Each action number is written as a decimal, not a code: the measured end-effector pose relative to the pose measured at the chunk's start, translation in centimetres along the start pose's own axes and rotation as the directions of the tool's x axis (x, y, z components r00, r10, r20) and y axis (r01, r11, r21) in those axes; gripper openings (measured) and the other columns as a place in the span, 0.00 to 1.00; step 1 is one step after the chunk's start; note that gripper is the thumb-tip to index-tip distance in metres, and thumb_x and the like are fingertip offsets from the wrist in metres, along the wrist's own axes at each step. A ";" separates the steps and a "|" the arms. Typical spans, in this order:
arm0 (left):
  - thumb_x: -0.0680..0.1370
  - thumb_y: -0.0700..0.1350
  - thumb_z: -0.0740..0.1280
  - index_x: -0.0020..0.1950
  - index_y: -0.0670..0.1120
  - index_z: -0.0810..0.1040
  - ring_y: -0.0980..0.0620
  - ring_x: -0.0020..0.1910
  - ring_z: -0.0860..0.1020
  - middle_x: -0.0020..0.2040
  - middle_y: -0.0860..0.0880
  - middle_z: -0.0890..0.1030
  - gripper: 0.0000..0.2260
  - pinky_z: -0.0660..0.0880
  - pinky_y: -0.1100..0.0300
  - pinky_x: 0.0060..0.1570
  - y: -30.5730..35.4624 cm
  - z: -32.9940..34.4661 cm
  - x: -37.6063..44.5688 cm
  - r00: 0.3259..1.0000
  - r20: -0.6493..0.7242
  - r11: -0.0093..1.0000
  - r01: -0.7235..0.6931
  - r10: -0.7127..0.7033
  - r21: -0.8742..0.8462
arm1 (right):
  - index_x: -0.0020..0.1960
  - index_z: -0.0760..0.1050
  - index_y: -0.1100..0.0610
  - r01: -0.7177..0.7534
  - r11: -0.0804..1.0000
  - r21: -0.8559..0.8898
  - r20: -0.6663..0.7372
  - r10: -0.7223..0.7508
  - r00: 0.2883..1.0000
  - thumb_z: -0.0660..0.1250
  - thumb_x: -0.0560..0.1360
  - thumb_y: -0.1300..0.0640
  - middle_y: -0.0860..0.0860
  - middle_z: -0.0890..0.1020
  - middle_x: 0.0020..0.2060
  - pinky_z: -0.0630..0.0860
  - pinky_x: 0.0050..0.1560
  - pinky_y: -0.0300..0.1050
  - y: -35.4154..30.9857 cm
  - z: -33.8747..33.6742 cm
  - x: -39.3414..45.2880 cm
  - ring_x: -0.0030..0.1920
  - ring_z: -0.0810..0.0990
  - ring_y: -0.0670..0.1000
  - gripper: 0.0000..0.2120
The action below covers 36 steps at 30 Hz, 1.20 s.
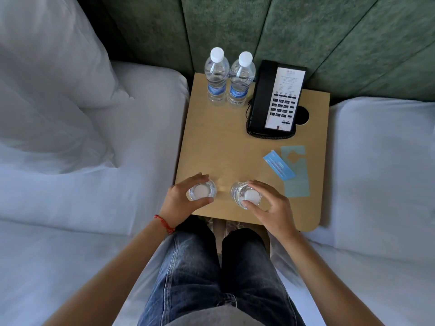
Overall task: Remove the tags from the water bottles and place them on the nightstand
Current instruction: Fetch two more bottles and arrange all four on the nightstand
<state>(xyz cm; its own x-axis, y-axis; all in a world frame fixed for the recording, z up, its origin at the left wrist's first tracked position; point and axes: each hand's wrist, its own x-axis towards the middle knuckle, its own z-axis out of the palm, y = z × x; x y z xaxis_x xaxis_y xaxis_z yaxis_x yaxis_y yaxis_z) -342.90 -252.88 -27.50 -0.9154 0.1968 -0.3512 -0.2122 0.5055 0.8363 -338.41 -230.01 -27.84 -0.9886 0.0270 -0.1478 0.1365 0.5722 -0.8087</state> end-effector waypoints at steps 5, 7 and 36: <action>0.64 0.39 0.77 0.54 0.46 0.79 0.55 0.62 0.74 0.58 0.53 0.77 0.20 0.66 0.69 0.63 -0.9 0.1 -0.3 0.994 -0.045 0.995 -0.093 0.095 0.030 | 0.55 0.79 0.61 0.023 1.000 -0.012 -0.003 -0.024 1.000 0.77 0.64 0.58 0.52 0.81 0.56 0.71 0.61 0.32 0.5 0.1 0.0 0.57 0.78 0.46 0.21; 0.64 0.38 0.77 0.55 0.49 0.78 0.56 0.61 0.74 0.58 0.52 0.77 0.22 0.68 0.67 0.63 -1.1 0.2 -0.4 0.993 -0.069 0.995 -0.096 0.097 0.014 | 0.55 0.79 0.61 0.024 1.000 -0.004 -0.005 -0.024 1.000 0.77 0.64 0.59 0.51 0.81 0.56 0.71 0.61 0.32 0.6 0.1 0.1 0.57 0.78 0.45 0.21; 0.66 0.38 0.75 0.53 0.41 0.81 0.53 0.48 0.79 0.49 0.50 0.81 0.16 0.74 0.66 0.51 3.8 -5.0 17.6 0.967 -0.222 0.992 -0.125 0.126 0.019 | 0.49 0.81 0.56 -0.018 0.988 0.153 -0.212 0.050 0.976 0.75 0.65 0.52 0.53 0.85 0.42 0.79 0.47 0.55 -1.6 -0.4 18.9 0.45 0.82 0.55 0.15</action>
<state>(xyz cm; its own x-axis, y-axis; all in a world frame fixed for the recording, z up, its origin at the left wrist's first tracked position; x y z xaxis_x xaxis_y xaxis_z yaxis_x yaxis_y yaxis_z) -361.57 -251.71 -28.37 -0.9878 0.0675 -0.1405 -0.0894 0.4925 0.8657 -357.31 -230.10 -29.07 -0.9713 0.2289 -0.0644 0.1621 0.4393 -0.8836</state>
